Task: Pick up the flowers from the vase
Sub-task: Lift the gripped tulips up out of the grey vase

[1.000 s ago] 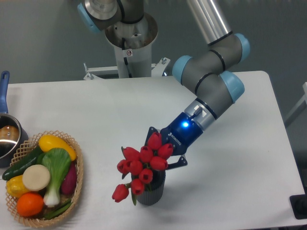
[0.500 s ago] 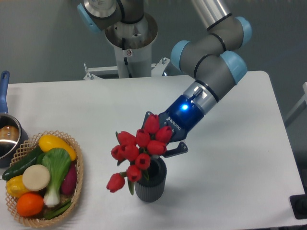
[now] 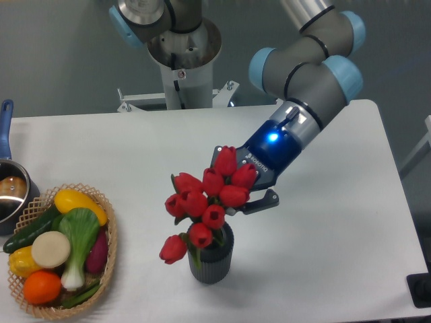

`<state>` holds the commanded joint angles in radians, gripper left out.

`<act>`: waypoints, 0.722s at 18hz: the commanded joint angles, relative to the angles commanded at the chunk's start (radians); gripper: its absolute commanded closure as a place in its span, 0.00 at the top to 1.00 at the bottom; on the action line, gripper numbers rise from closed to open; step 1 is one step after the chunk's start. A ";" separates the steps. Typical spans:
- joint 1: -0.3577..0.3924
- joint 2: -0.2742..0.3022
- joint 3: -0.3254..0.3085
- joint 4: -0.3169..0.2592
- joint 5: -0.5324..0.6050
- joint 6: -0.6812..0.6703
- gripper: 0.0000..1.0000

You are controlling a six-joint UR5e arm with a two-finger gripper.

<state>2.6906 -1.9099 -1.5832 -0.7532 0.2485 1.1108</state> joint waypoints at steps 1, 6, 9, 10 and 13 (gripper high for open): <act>0.002 0.008 0.008 0.000 -0.002 -0.015 0.00; -0.001 0.038 0.029 0.000 -0.002 -0.086 0.00; -0.005 0.051 0.034 0.000 -0.020 -0.101 0.00; -0.003 0.052 0.035 0.000 -0.024 -0.106 0.00; 0.005 0.055 0.040 0.000 -0.023 -0.106 0.00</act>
<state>2.6952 -1.8546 -1.5432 -0.7532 0.2255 1.0048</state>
